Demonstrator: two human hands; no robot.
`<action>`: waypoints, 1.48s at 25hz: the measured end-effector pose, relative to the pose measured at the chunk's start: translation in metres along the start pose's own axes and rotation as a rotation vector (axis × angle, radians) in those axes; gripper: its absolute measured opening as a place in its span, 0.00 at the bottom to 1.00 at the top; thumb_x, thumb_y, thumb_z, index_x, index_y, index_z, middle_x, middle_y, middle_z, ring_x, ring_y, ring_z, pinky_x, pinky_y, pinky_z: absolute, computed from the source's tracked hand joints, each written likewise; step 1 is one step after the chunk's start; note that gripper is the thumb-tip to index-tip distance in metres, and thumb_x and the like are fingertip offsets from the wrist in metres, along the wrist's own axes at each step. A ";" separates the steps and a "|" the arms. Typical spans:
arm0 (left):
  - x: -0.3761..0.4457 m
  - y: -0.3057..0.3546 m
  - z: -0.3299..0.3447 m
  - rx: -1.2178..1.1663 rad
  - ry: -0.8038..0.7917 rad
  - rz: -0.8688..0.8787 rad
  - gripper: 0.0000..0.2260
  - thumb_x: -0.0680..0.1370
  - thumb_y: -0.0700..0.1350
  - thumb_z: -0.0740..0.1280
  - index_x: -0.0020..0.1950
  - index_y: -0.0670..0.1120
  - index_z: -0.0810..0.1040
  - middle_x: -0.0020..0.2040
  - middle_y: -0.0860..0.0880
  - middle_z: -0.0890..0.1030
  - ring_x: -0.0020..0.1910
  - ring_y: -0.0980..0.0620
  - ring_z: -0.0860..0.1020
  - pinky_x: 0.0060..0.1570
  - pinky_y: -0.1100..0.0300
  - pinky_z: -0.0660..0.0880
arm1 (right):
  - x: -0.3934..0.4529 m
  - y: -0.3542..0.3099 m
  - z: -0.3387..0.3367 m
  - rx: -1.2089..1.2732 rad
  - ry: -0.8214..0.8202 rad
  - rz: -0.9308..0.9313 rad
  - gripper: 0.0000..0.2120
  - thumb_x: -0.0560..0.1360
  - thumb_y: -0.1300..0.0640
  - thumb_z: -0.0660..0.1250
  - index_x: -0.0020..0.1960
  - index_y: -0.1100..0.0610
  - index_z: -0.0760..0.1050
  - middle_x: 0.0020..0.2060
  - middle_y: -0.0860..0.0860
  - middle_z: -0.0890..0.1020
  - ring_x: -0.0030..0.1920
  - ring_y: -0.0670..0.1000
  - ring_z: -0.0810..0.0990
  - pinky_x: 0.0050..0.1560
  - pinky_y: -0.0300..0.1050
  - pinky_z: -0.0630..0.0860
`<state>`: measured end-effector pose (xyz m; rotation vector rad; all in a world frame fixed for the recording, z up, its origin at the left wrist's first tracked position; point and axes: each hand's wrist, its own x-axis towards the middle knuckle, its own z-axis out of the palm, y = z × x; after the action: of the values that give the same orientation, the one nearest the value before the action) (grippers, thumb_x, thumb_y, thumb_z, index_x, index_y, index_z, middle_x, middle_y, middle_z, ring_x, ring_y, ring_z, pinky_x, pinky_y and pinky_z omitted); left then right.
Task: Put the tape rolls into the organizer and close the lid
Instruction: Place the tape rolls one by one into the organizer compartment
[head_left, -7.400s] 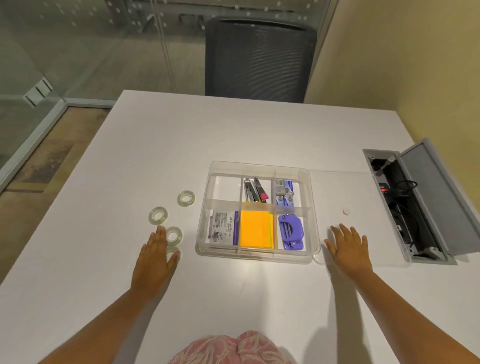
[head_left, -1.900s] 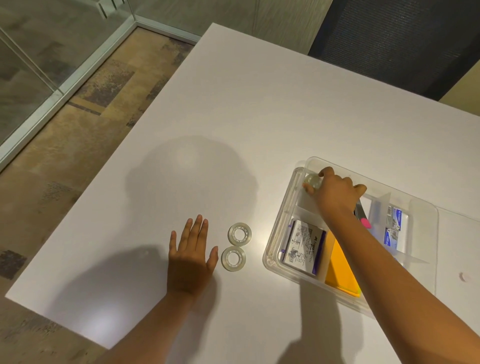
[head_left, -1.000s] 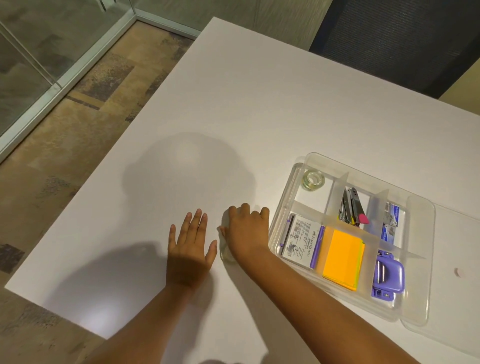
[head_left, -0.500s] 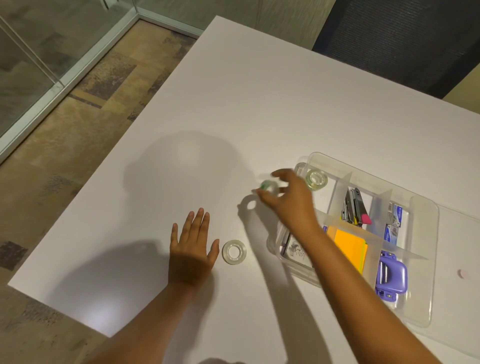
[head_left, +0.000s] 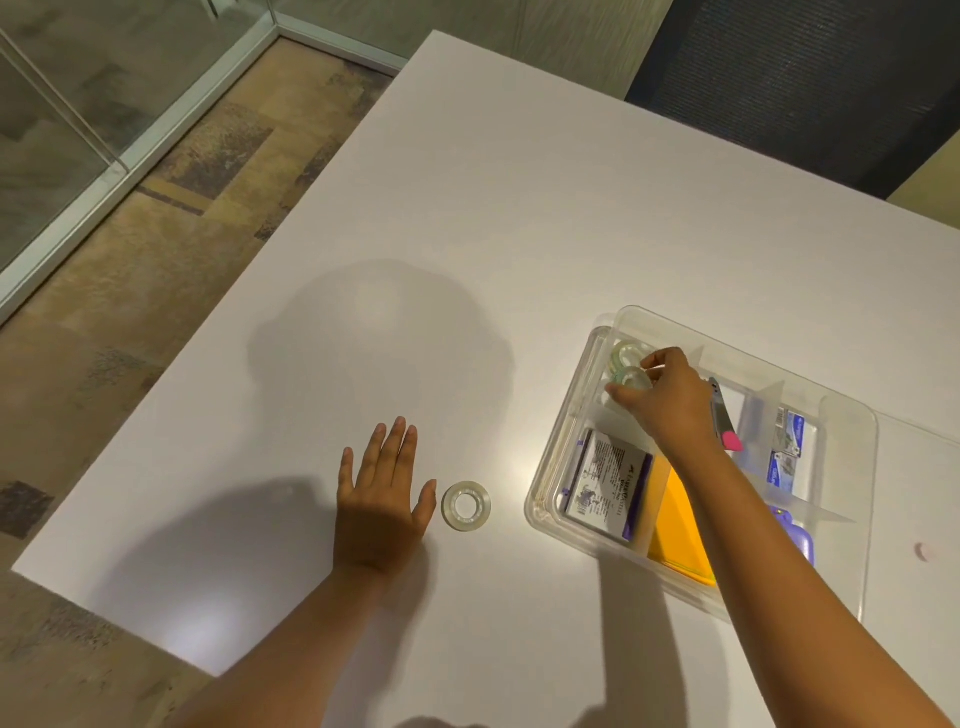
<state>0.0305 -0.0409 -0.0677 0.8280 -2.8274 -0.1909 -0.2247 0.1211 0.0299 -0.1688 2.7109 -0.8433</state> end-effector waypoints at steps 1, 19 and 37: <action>0.000 0.000 0.000 0.000 -0.005 0.000 0.23 0.78 0.53 0.55 0.70 0.43 0.68 0.70 0.44 0.71 0.69 0.45 0.68 0.66 0.41 0.65 | 0.001 0.001 0.003 -0.021 -0.001 0.014 0.22 0.67 0.55 0.75 0.55 0.62 0.70 0.52 0.60 0.80 0.42 0.52 0.72 0.33 0.41 0.64; 0.002 0.001 -0.003 -0.013 -0.036 -0.008 0.24 0.77 0.53 0.55 0.69 0.43 0.69 0.69 0.44 0.72 0.69 0.44 0.70 0.66 0.41 0.66 | 0.018 -0.002 0.012 -0.264 -0.108 0.097 0.17 0.69 0.48 0.72 0.44 0.63 0.75 0.43 0.60 0.81 0.41 0.57 0.77 0.34 0.41 0.65; 0.001 0.001 -0.002 -0.010 0.006 0.006 0.23 0.77 0.53 0.56 0.69 0.43 0.69 0.69 0.44 0.71 0.69 0.44 0.69 0.66 0.41 0.66 | 0.024 0.009 0.012 -0.363 -0.070 -0.019 0.17 0.75 0.67 0.61 0.63 0.58 0.74 0.56 0.63 0.78 0.50 0.64 0.80 0.46 0.50 0.76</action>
<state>0.0295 -0.0410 -0.0655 0.8162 -2.8209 -0.2004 -0.2442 0.1172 0.0092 -0.2948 2.7738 -0.3347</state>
